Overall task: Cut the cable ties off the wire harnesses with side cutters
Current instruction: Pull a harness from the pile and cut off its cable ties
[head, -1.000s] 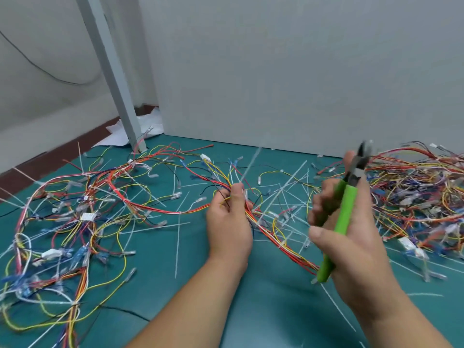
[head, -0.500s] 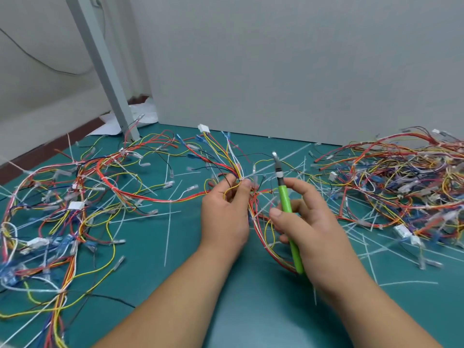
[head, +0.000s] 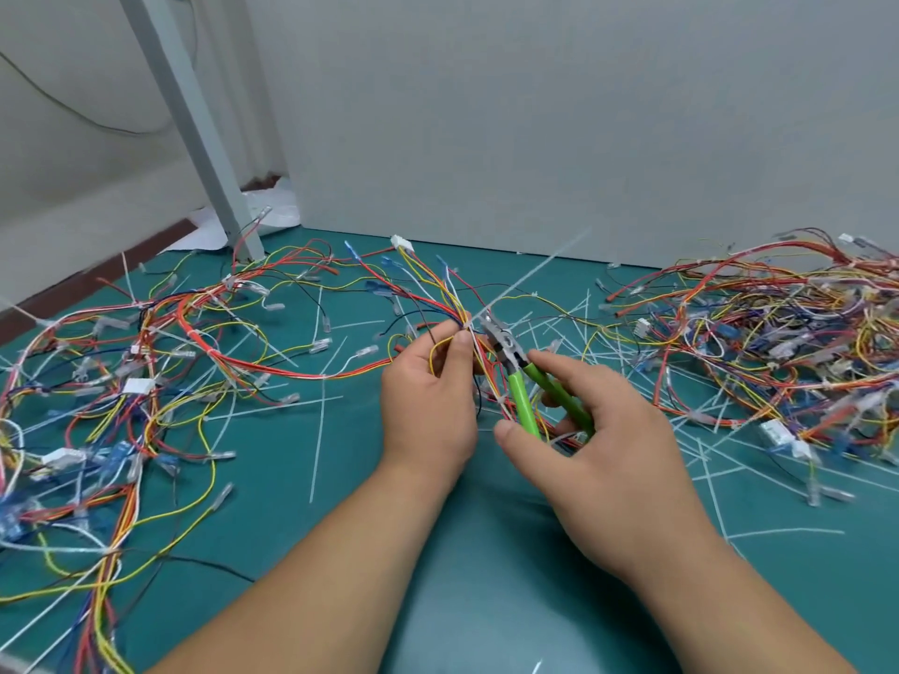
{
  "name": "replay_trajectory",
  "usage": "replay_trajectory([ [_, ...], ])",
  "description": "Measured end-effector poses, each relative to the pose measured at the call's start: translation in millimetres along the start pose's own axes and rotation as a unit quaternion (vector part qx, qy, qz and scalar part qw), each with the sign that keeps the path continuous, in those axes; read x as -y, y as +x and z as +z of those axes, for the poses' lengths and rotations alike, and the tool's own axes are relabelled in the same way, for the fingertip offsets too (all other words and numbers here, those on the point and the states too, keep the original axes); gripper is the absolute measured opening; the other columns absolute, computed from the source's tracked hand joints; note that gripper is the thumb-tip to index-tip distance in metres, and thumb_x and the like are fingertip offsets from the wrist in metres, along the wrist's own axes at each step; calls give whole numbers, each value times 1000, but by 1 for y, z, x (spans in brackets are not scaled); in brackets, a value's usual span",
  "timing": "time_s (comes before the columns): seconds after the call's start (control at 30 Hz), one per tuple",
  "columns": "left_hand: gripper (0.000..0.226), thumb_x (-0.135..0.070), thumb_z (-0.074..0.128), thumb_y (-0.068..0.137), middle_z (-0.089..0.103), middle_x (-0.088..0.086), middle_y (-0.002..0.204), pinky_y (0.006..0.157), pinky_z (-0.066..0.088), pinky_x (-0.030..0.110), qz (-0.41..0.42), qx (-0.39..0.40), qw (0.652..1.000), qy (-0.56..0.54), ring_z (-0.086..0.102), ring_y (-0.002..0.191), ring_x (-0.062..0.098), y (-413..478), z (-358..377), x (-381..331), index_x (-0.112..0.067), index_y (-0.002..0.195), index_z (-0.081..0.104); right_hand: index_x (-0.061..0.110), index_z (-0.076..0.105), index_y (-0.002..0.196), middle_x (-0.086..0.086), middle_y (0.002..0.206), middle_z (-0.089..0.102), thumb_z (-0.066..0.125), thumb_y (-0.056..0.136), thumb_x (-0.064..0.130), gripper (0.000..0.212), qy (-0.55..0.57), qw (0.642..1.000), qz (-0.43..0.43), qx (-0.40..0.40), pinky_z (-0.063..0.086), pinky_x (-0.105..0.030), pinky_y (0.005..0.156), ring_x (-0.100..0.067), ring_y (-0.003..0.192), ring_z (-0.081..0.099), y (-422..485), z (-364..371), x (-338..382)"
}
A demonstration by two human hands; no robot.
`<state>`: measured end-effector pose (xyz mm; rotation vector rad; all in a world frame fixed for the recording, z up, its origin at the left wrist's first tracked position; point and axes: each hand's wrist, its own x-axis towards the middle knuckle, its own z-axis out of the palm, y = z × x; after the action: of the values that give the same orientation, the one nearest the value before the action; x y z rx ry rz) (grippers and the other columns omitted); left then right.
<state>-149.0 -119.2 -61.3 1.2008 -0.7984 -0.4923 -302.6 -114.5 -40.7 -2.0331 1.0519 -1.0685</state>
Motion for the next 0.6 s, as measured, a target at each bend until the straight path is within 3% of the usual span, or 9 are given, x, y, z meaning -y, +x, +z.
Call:
replay_trajectory([
  [0.13, 18, -33, 61, 90, 73, -7, 77, 73, 58, 49, -1, -16, 1000, 8, 62, 71, 13, -2, 0, 0, -43, 84, 75, 43, 64, 132, 22, 101, 61, 70, 69, 56, 64, -54, 998, 4, 9, 41, -8, 90, 6, 101, 58, -1, 1, 1],
  [0.3, 19, -35, 62, 88, 75, -9, 78, 67, 56, 30, -4, -32, 999, -1, 63, 68, 7, 0, 0, 1, -48, 83, 75, 40, 65, 133, 18, 98, 63, 73, 70, 56, 65, -59, 998, 16, -9, 39, -4, 84, 4, 96, 59, 1, 2, 0],
  [0.47, 20, -34, 64, 87, 75, -13, 79, 77, 58, 40, -4, -31, 1000, -4, 65, 71, 6, 0, 0, 1, -51, 84, 75, 39, 67, 133, 17, 95, 64, 82, 77, 51, 59, -47, 999, 22, -13, 42, -8, 82, 2, 92, 61, 0, 2, 0],
  [0.6, 20, -33, 65, 89, 75, -14, 78, 76, 57, 37, 4, -24, 1000, -5, 64, 70, 6, 0, -1, 1, -49, 84, 75, 37, 67, 133, 18, 97, 64, 80, 79, 53, 58, -55, 998, 24, -19, 42, -8, 83, 2, 92, 61, 1, 2, 2],
])
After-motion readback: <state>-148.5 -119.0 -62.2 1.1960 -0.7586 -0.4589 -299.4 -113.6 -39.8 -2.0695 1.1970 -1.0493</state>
